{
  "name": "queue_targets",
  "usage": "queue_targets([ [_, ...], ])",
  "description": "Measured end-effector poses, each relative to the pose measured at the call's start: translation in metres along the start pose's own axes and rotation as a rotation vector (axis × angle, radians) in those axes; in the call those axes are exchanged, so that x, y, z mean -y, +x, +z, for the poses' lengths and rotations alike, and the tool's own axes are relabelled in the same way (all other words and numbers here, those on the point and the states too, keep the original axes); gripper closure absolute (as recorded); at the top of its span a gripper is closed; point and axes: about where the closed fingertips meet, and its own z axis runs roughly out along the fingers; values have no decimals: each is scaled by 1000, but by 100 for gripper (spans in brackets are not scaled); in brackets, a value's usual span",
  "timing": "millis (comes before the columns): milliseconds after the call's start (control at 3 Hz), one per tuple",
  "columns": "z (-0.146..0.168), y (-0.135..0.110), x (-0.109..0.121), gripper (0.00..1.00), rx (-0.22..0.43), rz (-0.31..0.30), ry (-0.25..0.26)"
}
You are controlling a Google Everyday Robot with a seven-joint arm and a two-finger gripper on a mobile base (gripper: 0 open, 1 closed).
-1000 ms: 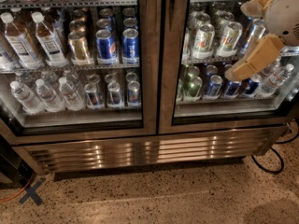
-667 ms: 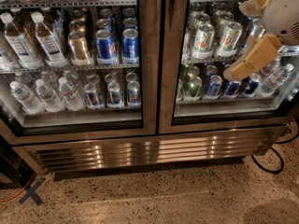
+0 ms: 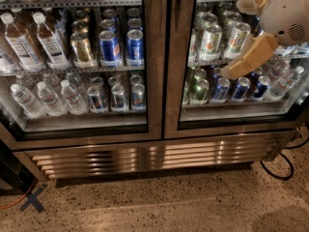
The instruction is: Open right fridge door
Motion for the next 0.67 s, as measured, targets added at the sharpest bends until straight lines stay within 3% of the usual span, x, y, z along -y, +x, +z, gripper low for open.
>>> queue_targets([
  [333, 20, -15, 8, 0, 109, -36, -32],
  [667, 21, -16, 9, 0, 118, -39, -35],
])
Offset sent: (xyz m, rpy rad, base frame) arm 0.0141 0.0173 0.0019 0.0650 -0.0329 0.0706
